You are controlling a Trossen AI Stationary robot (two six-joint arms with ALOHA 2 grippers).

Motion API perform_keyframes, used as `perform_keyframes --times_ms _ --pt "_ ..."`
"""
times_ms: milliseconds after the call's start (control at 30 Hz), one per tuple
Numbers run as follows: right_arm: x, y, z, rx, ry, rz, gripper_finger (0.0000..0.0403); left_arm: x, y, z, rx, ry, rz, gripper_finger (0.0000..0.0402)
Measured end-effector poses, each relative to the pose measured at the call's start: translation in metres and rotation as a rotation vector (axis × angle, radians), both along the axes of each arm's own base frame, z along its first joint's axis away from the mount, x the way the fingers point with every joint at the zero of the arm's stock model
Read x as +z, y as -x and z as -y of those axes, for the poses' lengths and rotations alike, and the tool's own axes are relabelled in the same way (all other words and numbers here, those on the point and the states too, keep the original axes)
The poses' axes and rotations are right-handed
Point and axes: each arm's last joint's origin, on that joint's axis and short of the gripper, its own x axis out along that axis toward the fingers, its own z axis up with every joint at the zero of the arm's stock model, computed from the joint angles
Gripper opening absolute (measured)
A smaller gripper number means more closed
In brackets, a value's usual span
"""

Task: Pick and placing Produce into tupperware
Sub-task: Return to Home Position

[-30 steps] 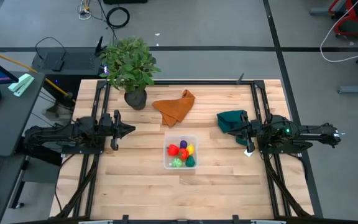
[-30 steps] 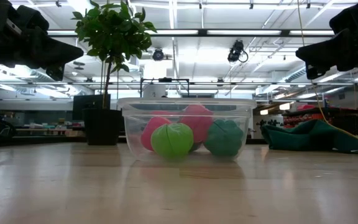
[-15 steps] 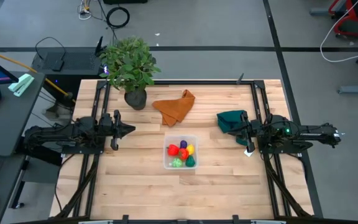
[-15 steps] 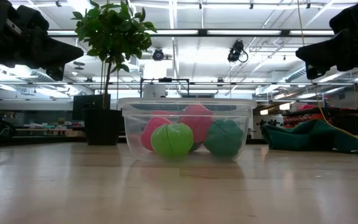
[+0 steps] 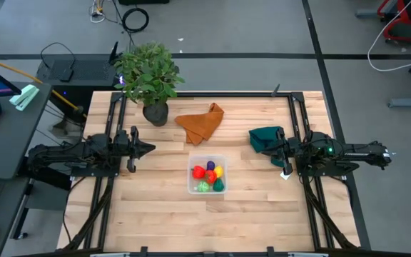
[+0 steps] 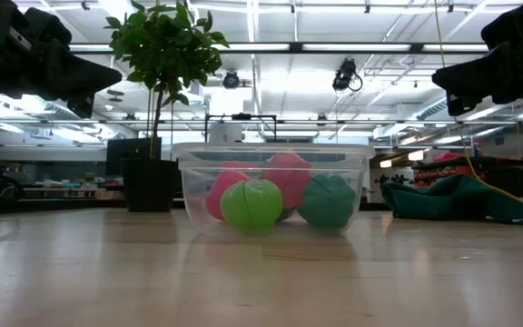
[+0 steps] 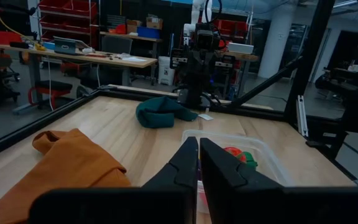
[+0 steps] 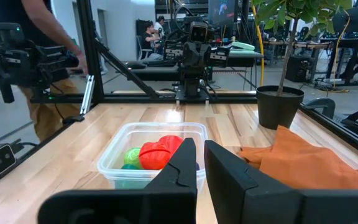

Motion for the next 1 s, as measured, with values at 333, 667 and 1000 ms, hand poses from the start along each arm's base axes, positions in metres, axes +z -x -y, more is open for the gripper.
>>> perform_keyframes --times_ms 333,667,1000 --pt "0.0000 0.0000 0.0000 0.000 0.000 0.000 0.0001 0.0000 0.0000 0.0000 0.000 0.000 0.000 0.0035" --pt "-0.0001 0.0000 0.0000 0.000 0.000 0.000 0.0001 -0.0001 0.0000 0.0000 0.000 0.000 0.000 0.0025" --pt "0.0000 0.0000 0.0000 0.000 0.000 0.000 0.0001 -0.0001 0.0000 0.0000 0.000 0.000 0.000 0.0035"
